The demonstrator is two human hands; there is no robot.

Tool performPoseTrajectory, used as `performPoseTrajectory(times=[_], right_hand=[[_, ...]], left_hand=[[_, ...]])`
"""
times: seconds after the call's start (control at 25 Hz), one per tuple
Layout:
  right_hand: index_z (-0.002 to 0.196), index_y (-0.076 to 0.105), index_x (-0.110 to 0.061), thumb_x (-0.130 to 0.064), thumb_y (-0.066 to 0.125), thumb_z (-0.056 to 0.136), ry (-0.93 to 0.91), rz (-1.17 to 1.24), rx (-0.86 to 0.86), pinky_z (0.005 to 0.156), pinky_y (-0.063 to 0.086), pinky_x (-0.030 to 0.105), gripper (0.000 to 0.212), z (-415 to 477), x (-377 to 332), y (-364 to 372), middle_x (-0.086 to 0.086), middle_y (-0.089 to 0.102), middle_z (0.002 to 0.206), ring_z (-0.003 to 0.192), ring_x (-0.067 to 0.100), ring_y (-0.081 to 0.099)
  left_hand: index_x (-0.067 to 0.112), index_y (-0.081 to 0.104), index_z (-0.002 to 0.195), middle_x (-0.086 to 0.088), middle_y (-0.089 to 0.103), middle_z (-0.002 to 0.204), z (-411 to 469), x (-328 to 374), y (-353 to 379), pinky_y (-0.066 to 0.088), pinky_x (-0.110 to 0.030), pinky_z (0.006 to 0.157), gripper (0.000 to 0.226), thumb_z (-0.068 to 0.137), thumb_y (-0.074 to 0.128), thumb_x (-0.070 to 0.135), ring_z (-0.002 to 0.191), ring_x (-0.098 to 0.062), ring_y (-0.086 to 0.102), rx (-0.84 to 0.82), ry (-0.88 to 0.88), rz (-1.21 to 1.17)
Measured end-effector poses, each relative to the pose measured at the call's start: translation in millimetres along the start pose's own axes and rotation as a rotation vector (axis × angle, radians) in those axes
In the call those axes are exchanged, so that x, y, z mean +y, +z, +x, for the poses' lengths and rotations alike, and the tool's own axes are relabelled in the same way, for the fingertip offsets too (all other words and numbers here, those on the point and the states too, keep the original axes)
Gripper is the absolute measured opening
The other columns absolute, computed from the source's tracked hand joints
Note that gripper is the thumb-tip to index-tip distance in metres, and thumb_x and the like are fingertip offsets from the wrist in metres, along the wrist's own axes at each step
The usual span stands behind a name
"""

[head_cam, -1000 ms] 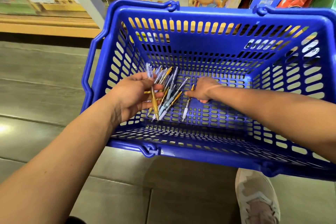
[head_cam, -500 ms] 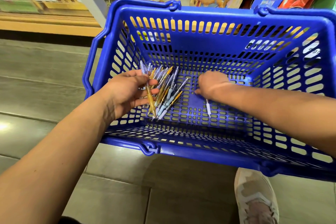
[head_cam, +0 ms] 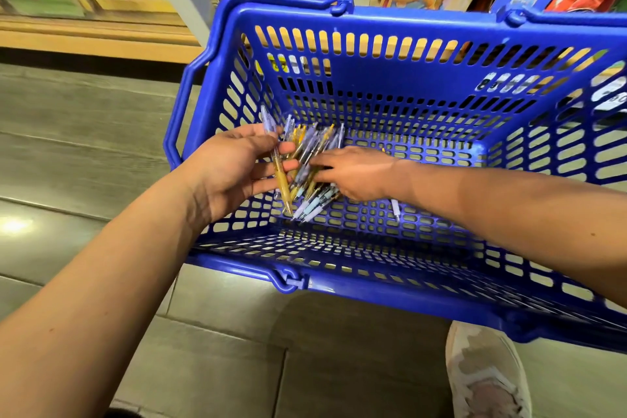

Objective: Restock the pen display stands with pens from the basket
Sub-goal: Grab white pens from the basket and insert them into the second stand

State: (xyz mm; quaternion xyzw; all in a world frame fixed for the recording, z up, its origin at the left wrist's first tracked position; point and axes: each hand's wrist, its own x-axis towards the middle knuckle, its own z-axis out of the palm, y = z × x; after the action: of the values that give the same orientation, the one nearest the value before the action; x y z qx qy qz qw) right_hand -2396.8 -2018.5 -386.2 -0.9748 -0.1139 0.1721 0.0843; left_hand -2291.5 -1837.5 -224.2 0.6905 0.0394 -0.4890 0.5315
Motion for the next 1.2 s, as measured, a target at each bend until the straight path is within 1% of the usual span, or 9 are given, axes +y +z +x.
performPoseTrajectory(times=[0.2,0.28,0.4,0.56,0.76,0.84,0.96,1.08,1.2], right_hand=[[0.138,0.055,-0.025,-0.013,0.057,0.094,-0.042,-0.005,-0.004,0.109,0.043,0.044,0.046,-18.1,13.2,-3.0,0.002,0.041,0.154,0.137,0.028,0.045],[0.133,0.058,-0.026,-0.013,0.058,0.093,-0.034,0.007,-0.055,0.101,0.048,0.038,0.042,-26.9,20.0,-5.2,-0.004,0.048,0.143,0.126,0.023,0.051],[0.126,0.058,-0.03,-0.009,0.053,0.092,0.053,0.075,-0.203,0.092,0.047,0.029,0.04,-43.0,31.2,-10.7,-0.016,0.053,0.119,0.11,0.013,0.054],[0.103,0.068,-0.03,-0.009,0.047,0.093,0.195,0.12,-0.342,0.088,0.055,0.037,0.031,-57.7,48.2,-22.0,-0.013,0.065,0.108,0.098,0.015,0.062],[0.096,0.067,-0.027,-0.031,0.05,0.102,0.506,0.353,-0.15,0.082,0.053,0.031,0.019,-46.3,46.3,-22.2,-0.005,0.07,0.102,0.087,0.011,0.066],[0.096,0.067,-0.019,-0.047,0.055,0.1,0.549,0.378,-0.23,0.078,0.052,0.03,0.031,-35.2,36.8,-16.5,-0.001,0.069,0.094,0.084,0.013,0.067],[0.092,0.069,-0.01,-0.045,0.058,0.099,0.646,0.459,-0.277,0.085,0.057,0.035,0.037,-25.0,21.6,-11.5,0.002,0.066,0.087,0.082,0.018,0.07],[0.094,0.074,-0.015,-0.044,0.058,0.099,0.603,0.592,-0.14,0.078,0.057,0.031,0.033,-20.1,14.8,-29.4,-0.001,0.068,0.08,0.075,0.015,0.07],[0.09,0.075,-0.024,-0.043,0.068,0.093,0.426,1.024,-0.037,0.07,0.062,0.029,0.021,-17.0,-0.9,-63.5,-0.002,0.077,0.083,0.075,0.012,0.074]], left_hand=[[0.017,0.062,0.111,-0.003,0.077,0.089,2.6,3.0,7.7,0.064,-0.033,0.065,0.014,0.106,0.049,0.014,0.078,-0.017,0.077,0.006,-0.002,0.004],[0.016,0.063,0.108,-0.003,0.078,0.088,3.2,3.0,10.6,0.064,-0.034,0.067,0.014,0.106,0.049,0.013,0.078,-0.018,0.077,0.003,-0.001,0.015],[0.015,0.063,0.106,-0.004,0.078,0.087,2.6,2.5,12.3,0.061,-0.031,0.058,0.014,0.106,0.049,0.012,0.075,-0.018,0.077,-0.006,-0.005,0.004],[0.014,0.064,0.108,-0.005,0.078,0.088,3.1,2.8,12.6,0.061,-0.031,0.058,0.015,0.106,0.049,0.012,0.076,-0.019,0.077,-0.005,-0.002,-0.012],[0.015,0.065,0.101,-0.004,0.078,0.088,2.5,-0.1,12.8,0.06,-0.028,0.057,0.015,0.105,0.051,0.011,0.076,-0.019,0.077,-0.026,-0.004,0.011],[0.016,0.065,0.095,-0.003,0.078,0.091,2.6,-1.4,11.4,0.06,-0.028,0.058,0.015,0.103,0.054,0.01,0.078,-0.018,0.077,-0.042,-0.009,0.031],[0.017,0.065,0.089,-0.003,0.078,0.096,3.8,-3.7,8.3,0.061,-0.028,0.062,0.016,0.101,0.057,0.01,0.081,-0.016,0.077,-0.051,-0.026,0.06],[0.015,0.068,0.092,-0.006,0.078,0.095,6.3,-7.5,6.4,0.061,-0.029,0.061,0.014,0.101,0.058,0.01,0.079,-0.017,0.077,-0.003,-0.044,0.04],[0.013,0.065,0.093,-0.01,0.077,0.096,10.9,-12.0,9.2,0.063,-0.033,0.064,0.015,0.103,0.054,0.009,0.08,-0.023,0.077,0.057,-0.042,0.024]])
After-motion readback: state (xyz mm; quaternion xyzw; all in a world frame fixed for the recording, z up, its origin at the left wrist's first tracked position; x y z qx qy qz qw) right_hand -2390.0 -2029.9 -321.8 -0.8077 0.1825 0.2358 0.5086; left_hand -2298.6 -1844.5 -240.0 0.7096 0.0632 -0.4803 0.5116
